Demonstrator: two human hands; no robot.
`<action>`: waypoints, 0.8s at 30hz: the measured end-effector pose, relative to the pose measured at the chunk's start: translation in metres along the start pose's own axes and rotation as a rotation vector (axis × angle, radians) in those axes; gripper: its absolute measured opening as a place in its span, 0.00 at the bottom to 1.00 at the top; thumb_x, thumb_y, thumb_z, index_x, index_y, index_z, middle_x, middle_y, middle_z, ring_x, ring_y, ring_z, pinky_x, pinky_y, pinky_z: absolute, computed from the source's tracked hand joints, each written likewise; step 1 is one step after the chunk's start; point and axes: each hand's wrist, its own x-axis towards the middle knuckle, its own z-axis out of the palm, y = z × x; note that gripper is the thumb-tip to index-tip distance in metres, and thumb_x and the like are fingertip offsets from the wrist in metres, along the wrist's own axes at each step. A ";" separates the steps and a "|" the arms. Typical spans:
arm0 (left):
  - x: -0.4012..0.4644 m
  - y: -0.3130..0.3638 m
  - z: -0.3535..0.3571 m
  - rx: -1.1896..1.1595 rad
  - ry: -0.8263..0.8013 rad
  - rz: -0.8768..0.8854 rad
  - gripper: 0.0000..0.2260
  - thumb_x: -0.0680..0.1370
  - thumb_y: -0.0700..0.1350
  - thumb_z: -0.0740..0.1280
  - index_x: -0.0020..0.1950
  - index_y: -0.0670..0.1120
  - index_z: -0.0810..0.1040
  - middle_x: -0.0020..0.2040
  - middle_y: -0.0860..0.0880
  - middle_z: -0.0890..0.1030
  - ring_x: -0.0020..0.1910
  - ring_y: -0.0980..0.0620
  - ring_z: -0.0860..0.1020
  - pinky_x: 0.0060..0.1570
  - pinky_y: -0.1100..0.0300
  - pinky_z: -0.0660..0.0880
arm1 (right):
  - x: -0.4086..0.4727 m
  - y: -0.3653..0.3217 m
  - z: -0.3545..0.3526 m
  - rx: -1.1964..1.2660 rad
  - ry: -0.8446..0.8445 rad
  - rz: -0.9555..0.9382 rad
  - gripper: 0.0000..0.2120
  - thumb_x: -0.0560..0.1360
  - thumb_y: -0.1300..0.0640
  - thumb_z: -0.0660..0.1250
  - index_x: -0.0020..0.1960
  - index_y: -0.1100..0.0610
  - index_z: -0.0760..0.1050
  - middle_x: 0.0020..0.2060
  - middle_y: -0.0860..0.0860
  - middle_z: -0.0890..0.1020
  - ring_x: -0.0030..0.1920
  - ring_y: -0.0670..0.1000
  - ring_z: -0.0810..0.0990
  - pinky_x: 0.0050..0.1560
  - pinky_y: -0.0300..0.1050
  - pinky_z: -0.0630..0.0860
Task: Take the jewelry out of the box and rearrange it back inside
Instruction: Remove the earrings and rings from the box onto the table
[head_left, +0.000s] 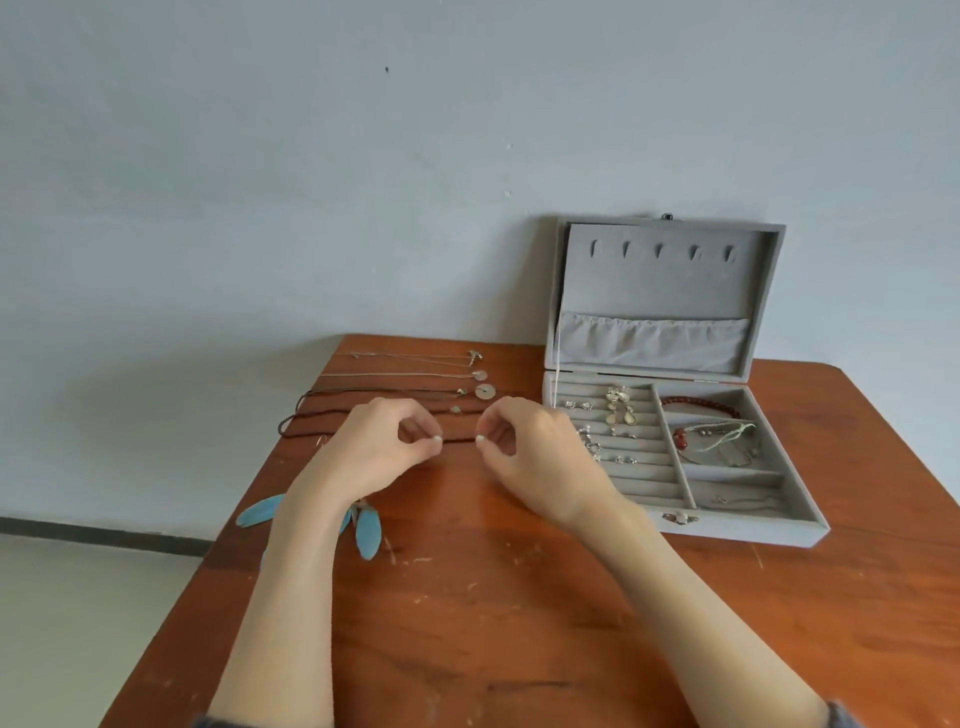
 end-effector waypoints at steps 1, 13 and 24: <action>-0.003 -0.005 -0.003 0.003 -0.022 -0.019 0.02 0.75 0.48 0.68 0.46 0.54 0.78 0.46 0.56 0.79 0.45 0.61 0.75 0.40 0.67 0.71 | 0.001 -0.004 0.007 -0.022 -0.011 0.001 0.04 0.74 0.61 0.64 0.47 0.59 0.77 0.41 0.51 0.80 0.43 0.50 0.77 0.48 0.44 0.74; -0.004 -0.015 -0.008 0.035 -0.119 -0.063 0.04 0.72 0.45 0.72 0.46 0.51 0.80 0.45 0.54 0.79 0.45 0.57 0.77 0.41 0.64 0.73 | 0.007 -0.017 0.037 -0.222 -0.112 0.031 0.07 0.75 0.61 0.62 0.51 0.59 0.77 0.48 0.54 0.79 0.51 0.54 0.77 0.57 0.48 0.70; -0.002 -0.008 0.001 0.004 -0.084 -0.042 0.05 0.73 0.43 0.71 0.47 0.51 0.81 0.41 0.54 0.80 0.39 0.59 0.75 0.36 0.68 0.70 | 0.008 -0.014 0.033 -0.069 -0.104 0.160 0.08 0.74 0.61 0.65 0.51 0.57 0.80 0.48 0.53 0.81 0.51 0.52 0.77 0.53 0.44 0.73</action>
